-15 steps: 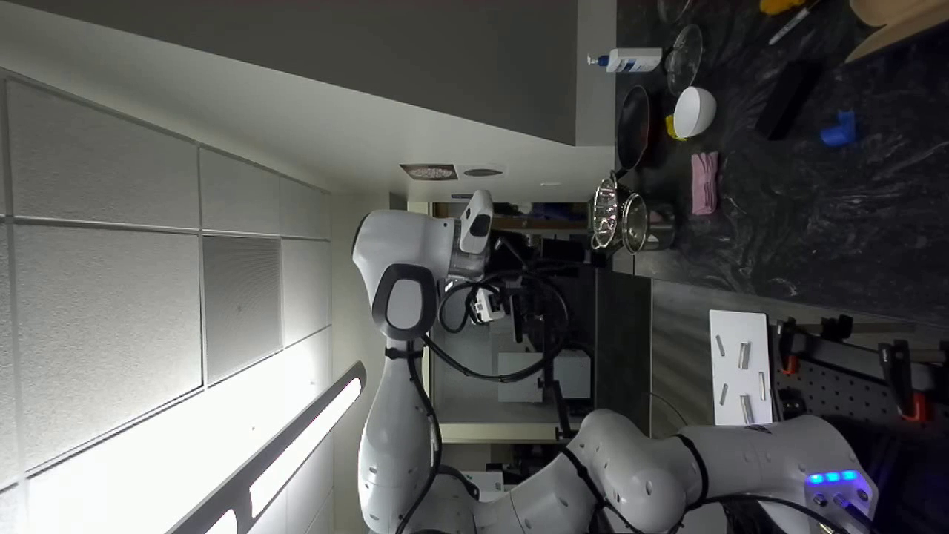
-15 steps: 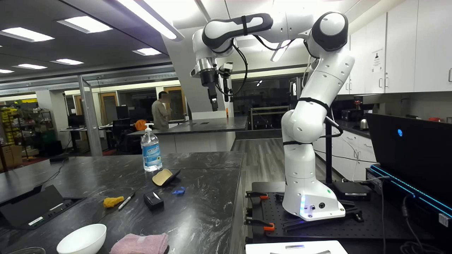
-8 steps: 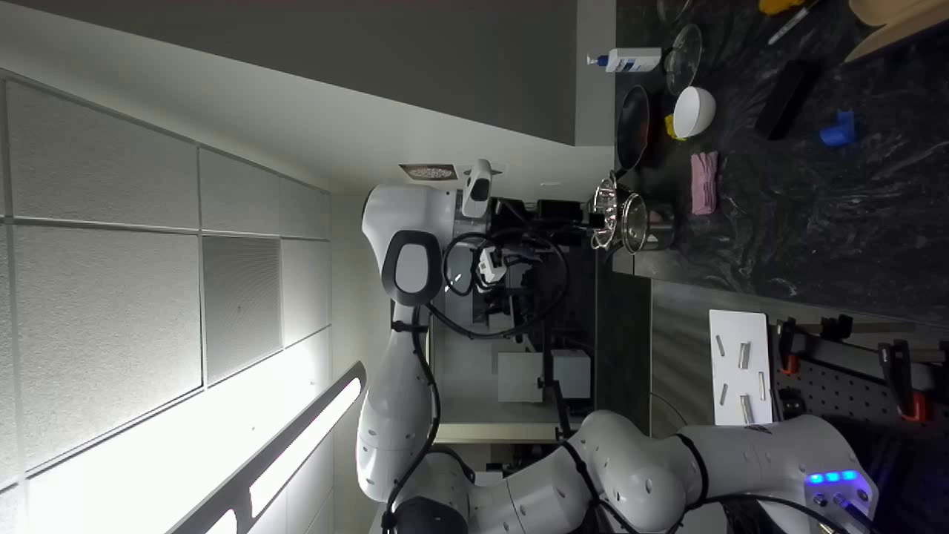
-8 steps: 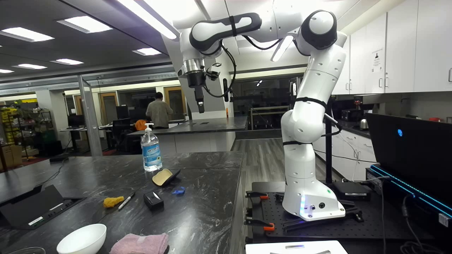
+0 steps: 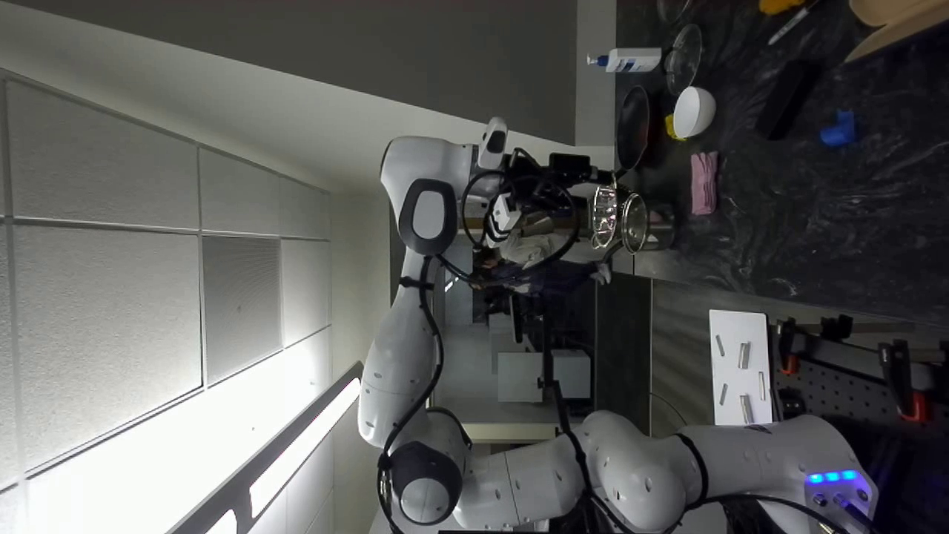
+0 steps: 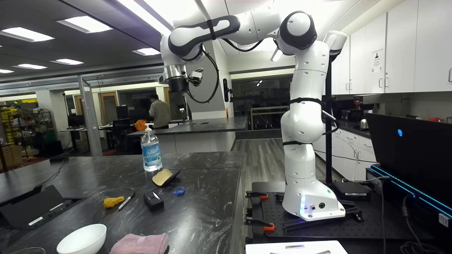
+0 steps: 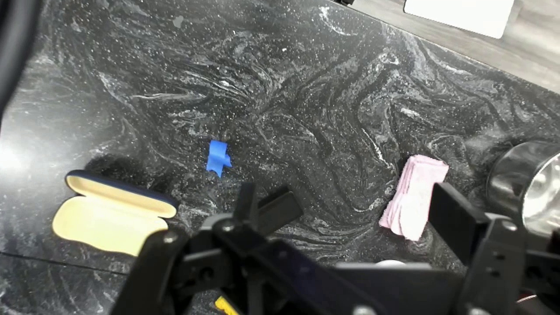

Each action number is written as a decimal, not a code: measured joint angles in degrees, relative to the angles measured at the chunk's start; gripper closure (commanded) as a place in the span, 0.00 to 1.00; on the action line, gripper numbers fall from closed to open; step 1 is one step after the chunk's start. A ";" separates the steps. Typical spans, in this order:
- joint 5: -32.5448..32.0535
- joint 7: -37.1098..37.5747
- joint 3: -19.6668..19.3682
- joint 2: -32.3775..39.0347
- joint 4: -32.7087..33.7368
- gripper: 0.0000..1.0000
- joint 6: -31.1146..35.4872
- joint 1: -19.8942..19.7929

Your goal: Move the black eraser forwards.

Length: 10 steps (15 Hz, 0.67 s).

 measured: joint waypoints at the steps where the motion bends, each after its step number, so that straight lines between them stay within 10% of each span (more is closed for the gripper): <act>1: 0.54 0.11 0.56 1.81 1.15 0.00 0.06 0.02; 10: 1.03 4.59 5.79 18.97 12.35 0.00 1.31 0.05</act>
